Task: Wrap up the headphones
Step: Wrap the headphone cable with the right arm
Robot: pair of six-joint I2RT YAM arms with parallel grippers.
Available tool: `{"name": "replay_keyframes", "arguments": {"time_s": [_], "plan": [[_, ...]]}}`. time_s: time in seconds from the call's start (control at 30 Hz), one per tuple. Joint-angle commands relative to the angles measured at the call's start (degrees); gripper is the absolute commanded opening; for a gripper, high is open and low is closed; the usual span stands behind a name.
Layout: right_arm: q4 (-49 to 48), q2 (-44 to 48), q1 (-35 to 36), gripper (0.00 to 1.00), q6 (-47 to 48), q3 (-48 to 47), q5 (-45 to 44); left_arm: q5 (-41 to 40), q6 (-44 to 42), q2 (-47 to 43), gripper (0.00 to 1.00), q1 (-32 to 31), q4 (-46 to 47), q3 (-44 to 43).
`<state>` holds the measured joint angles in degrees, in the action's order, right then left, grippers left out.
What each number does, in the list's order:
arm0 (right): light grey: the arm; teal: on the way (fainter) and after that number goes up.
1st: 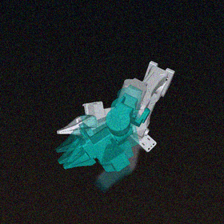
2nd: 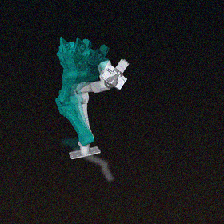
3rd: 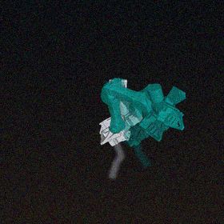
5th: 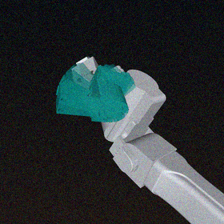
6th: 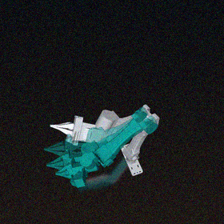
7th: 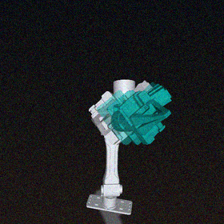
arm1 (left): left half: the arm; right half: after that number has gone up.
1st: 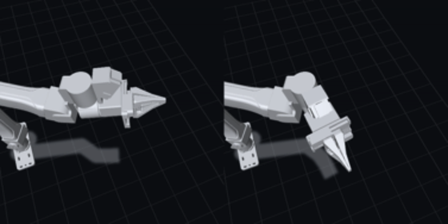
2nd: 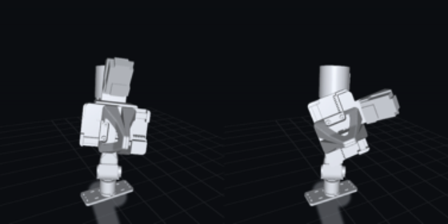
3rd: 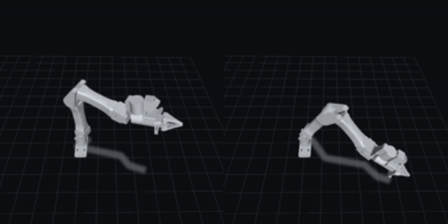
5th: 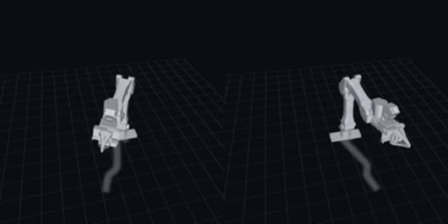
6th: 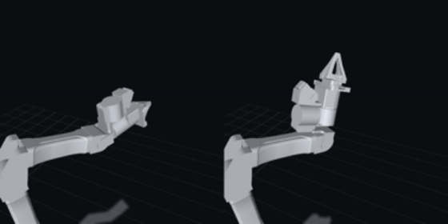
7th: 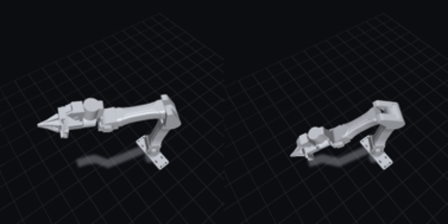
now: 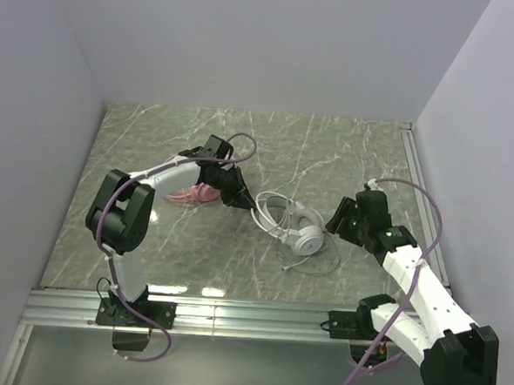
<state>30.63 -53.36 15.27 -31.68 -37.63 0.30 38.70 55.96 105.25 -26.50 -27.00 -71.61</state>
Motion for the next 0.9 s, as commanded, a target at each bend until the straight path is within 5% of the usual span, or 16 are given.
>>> {"name": "replay_keyframes", "arguments": {"time_s": [0.0,0.87], "plan": [[-1.9,1.4,-0.9,0.63,-5.6,3.5,-0.2,-1.5,-8.1,0.4,0.01,0.9,-2.8,-2.3],[6.3,-9.6,0.5,0.6,-17.1,7.1,-8.2,-4.4,-13.2,2.1,0.0,1.5,-4.4,-6.8]]}}
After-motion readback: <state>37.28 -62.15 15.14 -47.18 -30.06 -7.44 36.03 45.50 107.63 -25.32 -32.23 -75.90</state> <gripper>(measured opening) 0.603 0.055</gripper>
